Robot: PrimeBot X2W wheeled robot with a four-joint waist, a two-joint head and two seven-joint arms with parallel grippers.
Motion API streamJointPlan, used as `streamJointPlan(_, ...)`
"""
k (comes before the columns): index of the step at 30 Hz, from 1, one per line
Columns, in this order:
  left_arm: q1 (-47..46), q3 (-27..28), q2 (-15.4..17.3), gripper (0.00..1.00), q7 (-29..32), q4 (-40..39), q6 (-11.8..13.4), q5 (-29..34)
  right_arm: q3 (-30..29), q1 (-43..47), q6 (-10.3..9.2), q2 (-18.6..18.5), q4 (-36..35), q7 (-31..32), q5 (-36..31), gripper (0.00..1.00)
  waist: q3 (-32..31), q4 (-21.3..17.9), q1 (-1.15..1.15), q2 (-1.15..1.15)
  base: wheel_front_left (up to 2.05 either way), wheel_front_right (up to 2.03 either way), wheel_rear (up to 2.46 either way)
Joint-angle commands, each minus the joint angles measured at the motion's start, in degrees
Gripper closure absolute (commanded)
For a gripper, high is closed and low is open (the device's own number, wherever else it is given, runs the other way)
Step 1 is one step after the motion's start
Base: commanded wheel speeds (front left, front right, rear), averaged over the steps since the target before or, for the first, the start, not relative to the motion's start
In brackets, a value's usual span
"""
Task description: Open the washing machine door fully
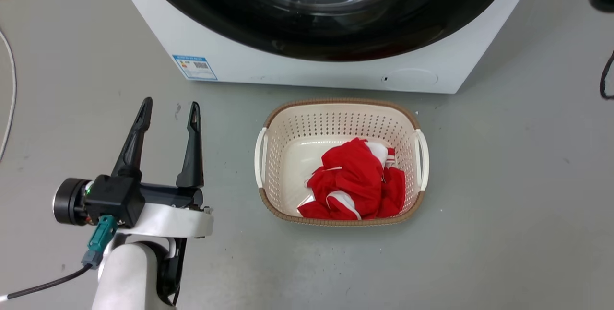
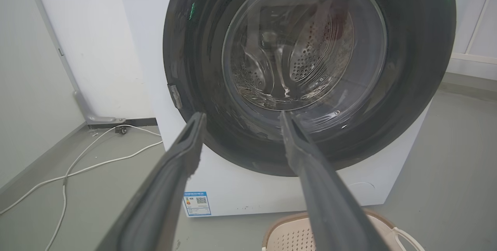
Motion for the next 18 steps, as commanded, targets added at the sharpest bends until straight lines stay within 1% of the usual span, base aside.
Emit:
streamJointPlan(1, -1.12, -0.09, 0.04, 0.00, -0.14, -0.36, -0.13, -0.09, 0.78, -2.37, 0.00, 1.06, 2.50, 0.15, -0.52, 1.00, 1.25, 0.39, -0.01, 0.00, 0.00, 0.00, 0.00)
streamJointPlan(5, -2.14, -0.21, 0.12, 0.00, -0.14, -0.69, -0.32, -0.06, 2.49, -7.64, 0.00, 3.05, 8.61, 0.24, -1.84, 1.00, 3.29, 0.78, -0.01, 0.00, 0.00, 0.00, 0.00)
streamJointPlan(8, -2.89, -0.24, 0.04, 0.00, -0.14, -0.77, -0.35, -0.19, 3.23, -10.09, -0.01, 4.11, 10.99, 0.40, -2.44, 1.00, 4.29, 1.05, -0.01, 0.00, 0.00, 0.00, 0.00)
streamJointPlan(13, -3.71, -0.34, -0.14, 0.00, -0.14, -0.76, -0.50, -0.12, 3.56, -11.27, -0.01, 5.59, 12.46, 1.68, -2.10, 1.00, 5.24, 1.36, -0.01, 0.00, 0.00, 0.00, 0.00)
streamJointPlan(18, -4.13, -0.60, -0.29, 0.00, -0.14, -0.55, -0.56, 0.14, 3.02, -10.89, 0.00, 6.63, 12.58, 6.90, -0.54, 1.00, 5.24, 1.50, -0.01, 0.00, 0.00, 0.00, 0.00)
